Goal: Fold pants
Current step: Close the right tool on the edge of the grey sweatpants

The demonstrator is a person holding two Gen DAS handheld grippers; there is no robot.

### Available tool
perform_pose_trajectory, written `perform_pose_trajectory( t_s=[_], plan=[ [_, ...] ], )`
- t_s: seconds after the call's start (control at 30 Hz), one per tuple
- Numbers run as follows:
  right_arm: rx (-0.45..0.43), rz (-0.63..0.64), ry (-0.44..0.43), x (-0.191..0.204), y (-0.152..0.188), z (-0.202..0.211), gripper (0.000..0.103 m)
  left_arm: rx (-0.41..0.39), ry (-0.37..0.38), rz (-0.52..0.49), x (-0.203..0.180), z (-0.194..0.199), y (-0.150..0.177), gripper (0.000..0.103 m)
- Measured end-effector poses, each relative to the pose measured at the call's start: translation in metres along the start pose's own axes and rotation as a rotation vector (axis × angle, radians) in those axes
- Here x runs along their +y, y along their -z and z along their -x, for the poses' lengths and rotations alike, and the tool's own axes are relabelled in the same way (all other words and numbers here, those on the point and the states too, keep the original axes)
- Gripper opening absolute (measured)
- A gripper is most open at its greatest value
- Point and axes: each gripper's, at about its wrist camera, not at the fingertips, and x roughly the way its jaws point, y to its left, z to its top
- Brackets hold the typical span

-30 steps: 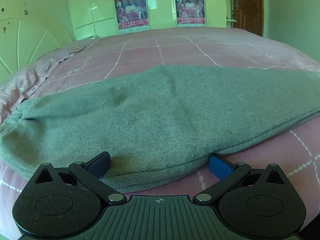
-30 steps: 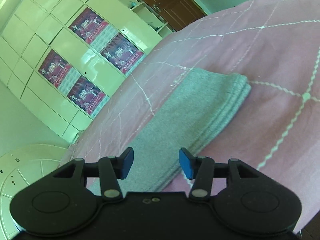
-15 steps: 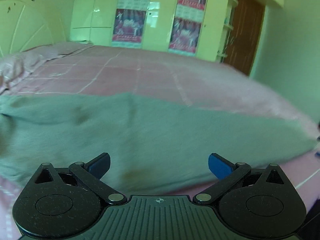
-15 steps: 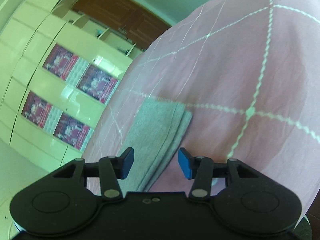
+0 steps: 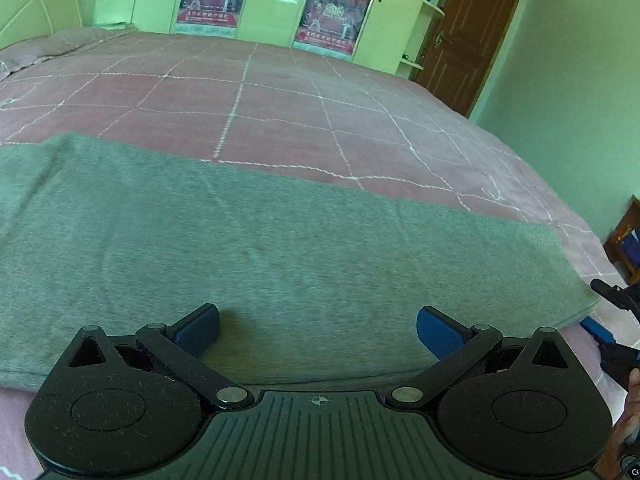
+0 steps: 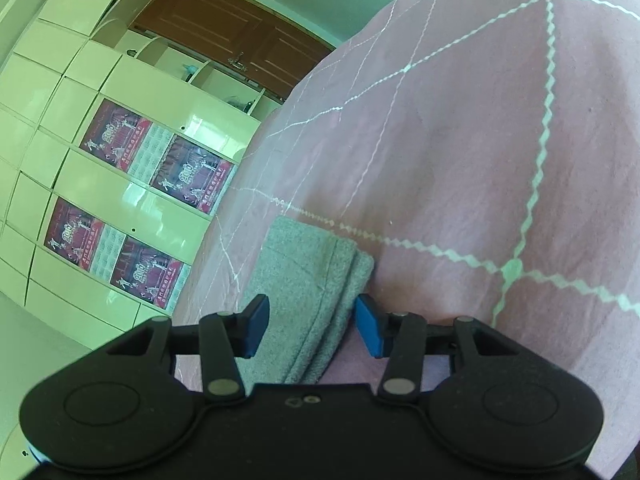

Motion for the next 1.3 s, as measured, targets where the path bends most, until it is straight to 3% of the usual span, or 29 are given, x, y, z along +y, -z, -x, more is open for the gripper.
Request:
perform_pose_trajectory(
  t_s=[0.13,0.4,0.57,0.8,0.87,1.0,1.13,1.3],
  plan=[
    [0.009,0.022,0.007,-0.002,0.001,-0.003,0.032,0.033,-0.075,-0.109,-0.023,-0.002,0.007,0.103],
    [0.004,-0.023,-0.001,-0.007,0.0,0.003,0.022,0.025,-0.119,-0.152,-0.034,0.005,0.015,0.103],
    [-0.032,-0.032,0.024,-0.006,-0.003,0.007,0.025,0.022,-0.121,-0.164,-0.034,0.002,0.017,0.103],
    [0.032,-0.023,0.036,0.0,0.001,-0.001,0.029,0.008,-0.13,-0.165,-0.035,0.001,0.018,0.103],
    [0.048,0.004,0.069,0.0,0.001,-0.006,0.008,0.006,-0.137,-0.169,-0.037,-0.001,0.019,0.103],
    [0.04,0.05,0.06,0.013,0.001,-0.003,0.006,-0.005,-0.126,-0.17,-0.036,0.0,0.018,0.103],
    [0.028,0.145,-0.012,0.052,0.001,0.006,0.006,-0.049,-0.027,-0.166,-0.005,0.026,0.008,0.103],
    [0.071,0.31,-0.112,0.119,0.033,0.005,0.006,-0.209,-0.153,-0.134,0.093,0.096,-0.002,0.103]
  ],
)
